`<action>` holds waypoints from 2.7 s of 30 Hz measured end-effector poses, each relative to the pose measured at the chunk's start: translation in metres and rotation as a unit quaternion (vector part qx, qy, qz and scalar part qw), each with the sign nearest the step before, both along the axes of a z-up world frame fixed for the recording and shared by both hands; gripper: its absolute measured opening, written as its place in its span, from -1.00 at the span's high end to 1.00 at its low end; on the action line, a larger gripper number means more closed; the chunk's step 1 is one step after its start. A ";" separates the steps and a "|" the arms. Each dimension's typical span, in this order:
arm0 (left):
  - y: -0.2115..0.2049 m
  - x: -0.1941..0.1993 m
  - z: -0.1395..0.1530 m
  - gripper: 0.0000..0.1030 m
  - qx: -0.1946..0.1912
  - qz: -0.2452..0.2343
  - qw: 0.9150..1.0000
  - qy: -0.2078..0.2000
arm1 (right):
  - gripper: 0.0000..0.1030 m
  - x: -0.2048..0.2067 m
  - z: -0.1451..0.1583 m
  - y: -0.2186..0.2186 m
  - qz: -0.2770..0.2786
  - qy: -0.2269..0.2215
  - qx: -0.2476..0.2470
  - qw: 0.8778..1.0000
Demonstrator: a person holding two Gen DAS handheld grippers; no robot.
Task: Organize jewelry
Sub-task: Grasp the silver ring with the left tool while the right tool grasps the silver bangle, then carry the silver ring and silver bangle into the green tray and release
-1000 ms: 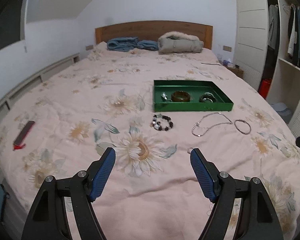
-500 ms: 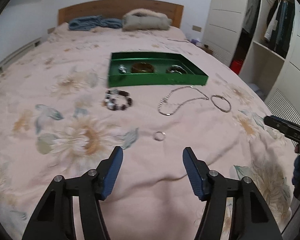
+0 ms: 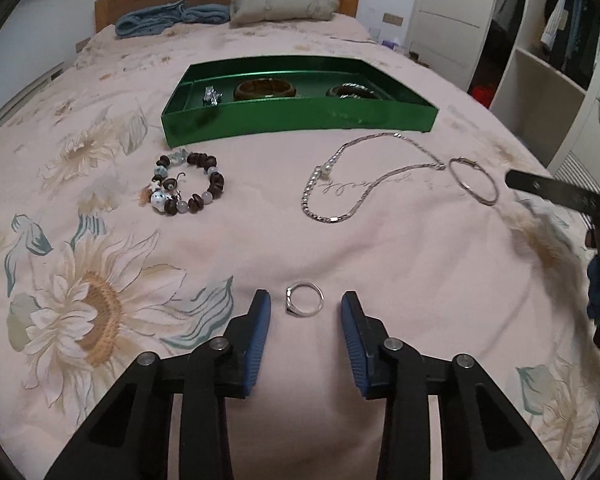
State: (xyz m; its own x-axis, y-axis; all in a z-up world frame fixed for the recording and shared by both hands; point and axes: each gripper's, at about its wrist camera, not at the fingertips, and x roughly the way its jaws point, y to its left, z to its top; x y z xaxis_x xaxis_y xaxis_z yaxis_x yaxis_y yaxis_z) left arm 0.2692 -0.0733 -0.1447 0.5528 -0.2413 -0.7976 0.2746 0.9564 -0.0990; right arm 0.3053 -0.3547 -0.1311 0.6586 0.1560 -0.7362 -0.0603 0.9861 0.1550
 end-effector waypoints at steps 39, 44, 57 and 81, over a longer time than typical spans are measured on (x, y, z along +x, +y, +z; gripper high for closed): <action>0.023 0.026 0.089 0.64 -0.049 0.022 0.995 -0.082 | 0.96 0.007 0.104 0.056 0.007 -0.114 -0.089 0.989; 0.027 0.075 0.123 0.64 -0.071 0.023 0.993 -0.092 | 0.96 0.037 0.136 0.085 0.029 -0.140 -0.078 0.987; 0.025 0.247 0.082 0.64 -0.044 0.067 0.996 -0.031 | 0.96 0.171 0.080 0.134 0.069 -0.101 -0.007 0.993; -0.002 0.331 0.010 0.63 0.035 0.109 0.992 0.057 | 0.87 0.273 -0.020 0.104 0.001 0.070 0.001 0.998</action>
State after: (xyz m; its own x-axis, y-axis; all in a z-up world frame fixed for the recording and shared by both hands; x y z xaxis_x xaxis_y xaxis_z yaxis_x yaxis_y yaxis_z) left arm 0.6000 -0.0749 -0.1348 0.4903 -0.0674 -0.8689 0.0521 0.9975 -0.0480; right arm 0.5786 -0.2507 -0.1507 0.5488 0.1582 -0.8209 -0.0402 0.9858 0.1632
